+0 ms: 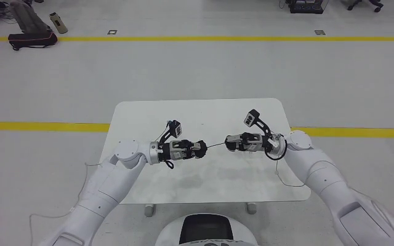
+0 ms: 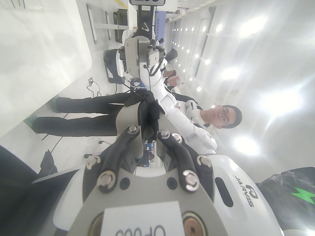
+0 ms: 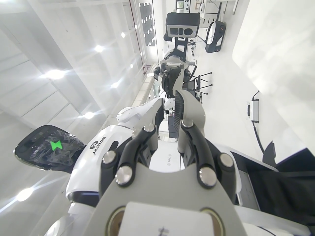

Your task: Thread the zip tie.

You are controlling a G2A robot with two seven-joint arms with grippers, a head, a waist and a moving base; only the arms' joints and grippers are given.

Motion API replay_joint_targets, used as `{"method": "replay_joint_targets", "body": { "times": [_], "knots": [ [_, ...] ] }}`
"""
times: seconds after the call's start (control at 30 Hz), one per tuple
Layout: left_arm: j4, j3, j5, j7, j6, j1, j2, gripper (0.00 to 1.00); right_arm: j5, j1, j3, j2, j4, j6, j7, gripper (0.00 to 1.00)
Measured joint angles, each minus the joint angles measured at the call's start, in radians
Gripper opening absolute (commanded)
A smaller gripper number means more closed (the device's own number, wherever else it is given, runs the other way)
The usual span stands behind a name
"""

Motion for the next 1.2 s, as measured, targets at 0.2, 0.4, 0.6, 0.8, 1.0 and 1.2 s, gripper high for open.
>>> {"method": "replay_joint_targets", "body": {
  "times": [0.2, 0.4, 0.6, 0.8, 1.0, 1.2],
  "knots": [
    [0.000, 0.000, 0.000, 0.000, 0.000, 0.000, 0.000, 0.00, -0.002, -0.009, 0.008, 0.004, -0.015, 0.000, 0.000, 0.15],
    [0.000, 0.000, 0.000, 0.000, 0.000, 0.000, 0.000, 0.00, -0.007, -0.017, 0.011, 0.010, -0.029, 0.000, 0.000, 0.15],
    [0.000, 0.000, 0.000, 0.000, 0.000, 0.000, 0.000, 0.00, -0.009, -0.019, 0.011, 0.015, -0.037, 0.000, 0.000, 0.08],
    [0.000, 0.000, 0.000, 0.000, 0.000, 0.000, 0.000, 0.00, -0.011, -0.019, 0.011, 0.017, -0.037, 0.000, 0.000, 0.00],
    [0.000, 0.000, 0.000, 0.000, 0.000, 0.000, 0.000, 0.00, -0.013, -0.018, 0.011, 0.017, -0.036, 0.000, 0.000, 0.00],
    [0.000, 0.000, 0.000, 0.000, 0.000, 0.000, 0.000, 1.00, -0.008, -0.020, 0.017, 0.017, -0.034, 0.000, 0.000, 0.00]
  ]
}}
